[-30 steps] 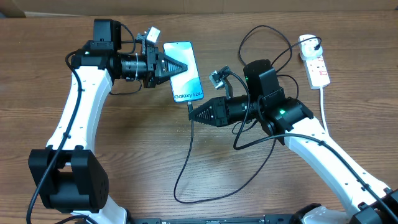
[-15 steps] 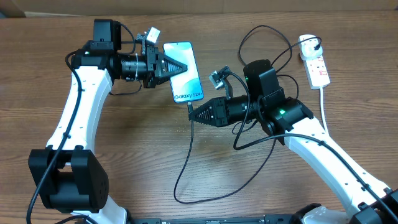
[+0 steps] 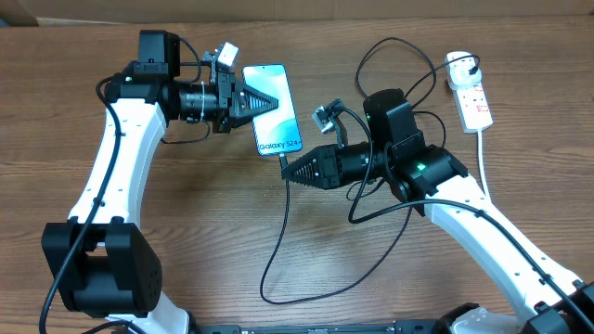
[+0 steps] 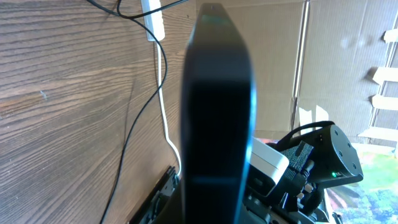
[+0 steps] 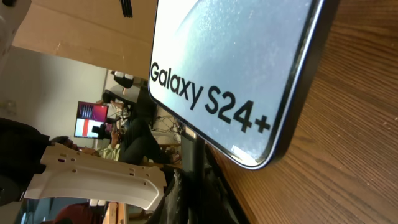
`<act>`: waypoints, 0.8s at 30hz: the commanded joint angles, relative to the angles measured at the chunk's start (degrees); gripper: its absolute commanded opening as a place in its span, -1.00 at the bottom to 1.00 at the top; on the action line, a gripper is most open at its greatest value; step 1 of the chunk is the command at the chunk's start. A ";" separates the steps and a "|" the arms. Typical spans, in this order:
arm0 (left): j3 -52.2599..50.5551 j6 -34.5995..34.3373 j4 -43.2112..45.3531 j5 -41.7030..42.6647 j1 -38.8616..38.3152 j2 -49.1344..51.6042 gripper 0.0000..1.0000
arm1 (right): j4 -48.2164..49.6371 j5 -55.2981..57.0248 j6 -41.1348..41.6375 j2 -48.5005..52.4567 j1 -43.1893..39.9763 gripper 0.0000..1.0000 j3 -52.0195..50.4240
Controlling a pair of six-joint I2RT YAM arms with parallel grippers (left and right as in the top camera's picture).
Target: Plug charger to phone and switch on socket
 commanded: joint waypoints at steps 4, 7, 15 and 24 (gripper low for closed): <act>0.87 1.92 -0.17 4.31 -0.02 0.17 -0.92 | 0.59 0.79 -0.15 -0.68 -0.48 -0.93 1.49; 0.87 1.92 -0.20 4.31 -0.09 0.17 -0.92 | 0.59 0.81 -0.15 -0.68 -0.48 -0.92 1.49; 0.87 1.88 -0.85 5.40 -0.13 0.17 -0.91 | 1.51 0.81 -0.15 -0.68 -0.48 -0.93 1.49; 0.87 1.99 -1.01 5.77 -0.13 0.17 -0.92 | 2.84 0.83 1.66 -0.68 -0.48 -0.93 1.49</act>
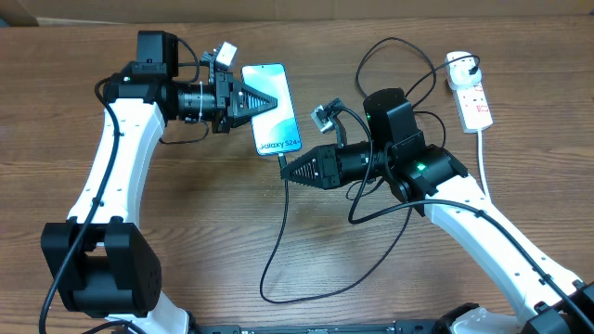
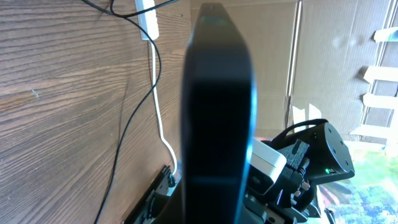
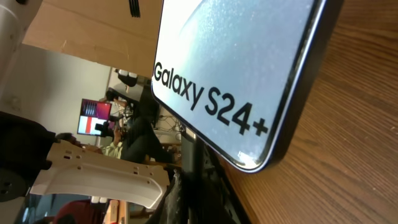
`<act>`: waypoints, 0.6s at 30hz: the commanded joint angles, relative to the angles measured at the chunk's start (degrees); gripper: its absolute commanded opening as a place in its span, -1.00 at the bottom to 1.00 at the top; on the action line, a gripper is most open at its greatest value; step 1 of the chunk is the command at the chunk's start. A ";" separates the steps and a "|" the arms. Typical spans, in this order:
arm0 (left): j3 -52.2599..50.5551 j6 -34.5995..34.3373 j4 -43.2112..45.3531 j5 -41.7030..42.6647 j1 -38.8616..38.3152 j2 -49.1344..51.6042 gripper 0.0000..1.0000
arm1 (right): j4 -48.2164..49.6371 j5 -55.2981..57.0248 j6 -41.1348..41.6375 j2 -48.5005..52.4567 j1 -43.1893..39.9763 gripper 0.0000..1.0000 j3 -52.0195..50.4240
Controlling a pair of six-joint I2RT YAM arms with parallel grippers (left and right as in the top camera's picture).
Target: Plug charger to phone and switch on socket
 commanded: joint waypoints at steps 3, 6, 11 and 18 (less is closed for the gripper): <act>0.87 2.62 -0.57 4.17 -0.46 0.17 -0.91 | 1.42 1.51 1.97 -0.68 -0.50 -0.93 1.49; 0.87 2.60 -0.57 4.22 -0.46 0.17 -0.91 | 1.64 1.53 2.99 -0.68 -0.50 -0.93 1.49; 0.87 2.58 -0.57 5.05 -0.46 0.17 -0.92 | 1.64 1.55 3.23 -0.39 -0.50 -0.92 1.49; 0.87 2.58 -0.57 5.68 -0.46 0.17 -0.92 | 1.95 2.12 4.48 0.61 -0.50 -0.93 1.49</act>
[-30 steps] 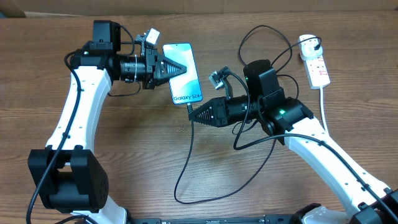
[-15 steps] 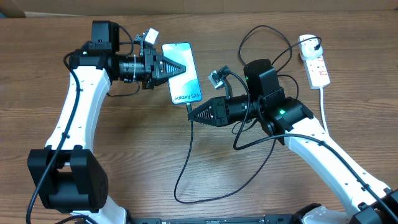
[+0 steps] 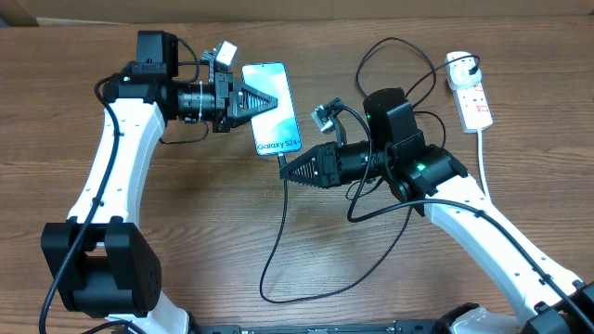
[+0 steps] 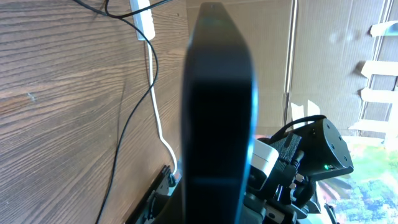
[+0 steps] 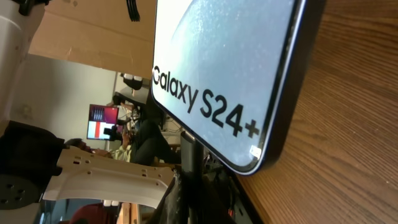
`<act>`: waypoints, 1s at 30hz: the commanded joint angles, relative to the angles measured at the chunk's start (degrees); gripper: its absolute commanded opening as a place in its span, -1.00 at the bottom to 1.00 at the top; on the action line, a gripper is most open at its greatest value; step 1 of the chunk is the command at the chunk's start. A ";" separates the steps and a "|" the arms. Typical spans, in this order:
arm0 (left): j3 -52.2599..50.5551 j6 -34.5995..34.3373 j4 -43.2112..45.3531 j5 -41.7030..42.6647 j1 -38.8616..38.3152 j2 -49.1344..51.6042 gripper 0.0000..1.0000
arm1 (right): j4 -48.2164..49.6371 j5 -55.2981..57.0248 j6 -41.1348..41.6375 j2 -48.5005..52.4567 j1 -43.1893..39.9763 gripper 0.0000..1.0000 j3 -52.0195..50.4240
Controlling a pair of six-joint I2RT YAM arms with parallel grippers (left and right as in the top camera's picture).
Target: Plug charger to phone and switch on socket
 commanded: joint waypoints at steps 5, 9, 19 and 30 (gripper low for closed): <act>0.85 1.27 -0.83 4.85 -0.46 0.17 -0.92 | 2.67 2.34 0.68 0.61 -0.55 -0.93 1.49; 0.85 1.31 -1.77 4.85 -0.46 0.17 -0.91 | 2.97 2.38 0.68 0.61 -0.55 -0.93 1.49; 0.85 1.38 -2.71 4.87 -0.46 0.17 -0.92 | 4.39 2.40 1.51 0.94 -0.55 -0.92 1.49; 0.85 1.51 0.09 1.18 -0.44 0.17 -0.91 | 3.23 2.43 1.51 0.94 -0.55 0.61 1.49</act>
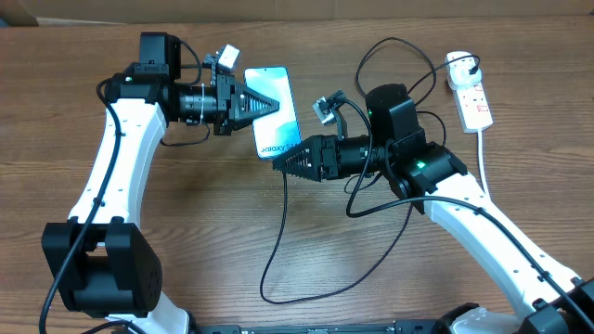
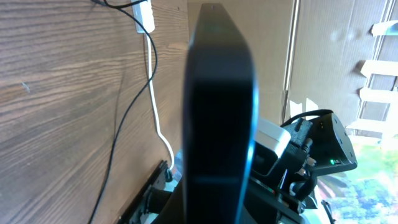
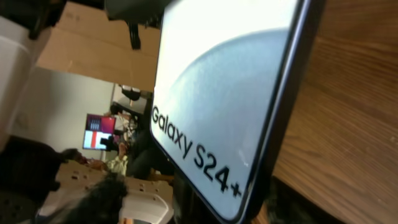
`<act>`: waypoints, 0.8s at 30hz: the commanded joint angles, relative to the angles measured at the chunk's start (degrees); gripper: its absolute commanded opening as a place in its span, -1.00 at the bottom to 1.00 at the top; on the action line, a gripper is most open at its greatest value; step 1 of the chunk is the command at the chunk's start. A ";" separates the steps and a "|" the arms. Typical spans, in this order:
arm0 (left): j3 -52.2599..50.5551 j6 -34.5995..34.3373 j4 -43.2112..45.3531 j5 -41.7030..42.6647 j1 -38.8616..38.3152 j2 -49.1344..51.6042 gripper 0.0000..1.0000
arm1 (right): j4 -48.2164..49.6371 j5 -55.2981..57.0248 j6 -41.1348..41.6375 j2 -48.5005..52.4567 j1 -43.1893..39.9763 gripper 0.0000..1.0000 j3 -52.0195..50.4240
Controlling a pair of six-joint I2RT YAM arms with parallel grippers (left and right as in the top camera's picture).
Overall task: Plug charger to phone and switch on socket
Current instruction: 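Open the right gripper and pull it back to the right, then lower the phone with the left gripper flat onto the table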
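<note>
The phone (image 1: 284, 135), its screen reading "Galaxy S24+", is held above the table with my left gripper (image 1: 277, 105) shut on its upper part. It appears edge-on as a dark slab (image 2: 217, 93) in the left wrist view. My right gripper (image 1: 277, 160) is shut on the charger plug, right at the phone's lower end. The screen (image 3: 230, 93) fills the right wrist view and hides the plug there. The black charger cable (image 1: 278, 223) hangs from the plug and loops over the table. The white socket strip (image 1: 471, 97) lies at the far right.
The cable's other end runs in loops behind the right arm to a plug (image 1: 461, 63) seated in the strip. The strip's white lead (image 1: 484, 153) trails toward the front. Cardboard walls stand behind the table.
My right gripper has moved up and left, closer against the phone's lower end. The phone now looms larger and more tilted in the right wrist view. The left gripper holds on as before.
At every earlier moment my left gripper held the phone off the table and my right gripper held the plug just below its lower end, with only small shifts. Now the right gripper sits tight against that end.
</note>
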 commanded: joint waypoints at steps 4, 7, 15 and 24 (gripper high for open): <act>0.87 1.42 4.74 -4.26 -0.37 0.15 -0.92 | -1.07 0.96 -0.02 0.35 -0.94 0.72 1.22; 0.87 4.46 5.64 -6.05 -0.37 0.20 -0.92 | -2.32 0.74 0.00 0.35 -2.56 0.75 1.22; 0.87 14.40 5.81 -6.01 -0.37 0.31 -0.92 | -9.55 -1.88 -2.14 0.35 -12.22 0.79 1.22; 0.87 16.11 6.34 -6.01 -0.50 2.08 -0.92 | -15.23 -2.03 -7.65 0.35 -17.90 0.79 1.20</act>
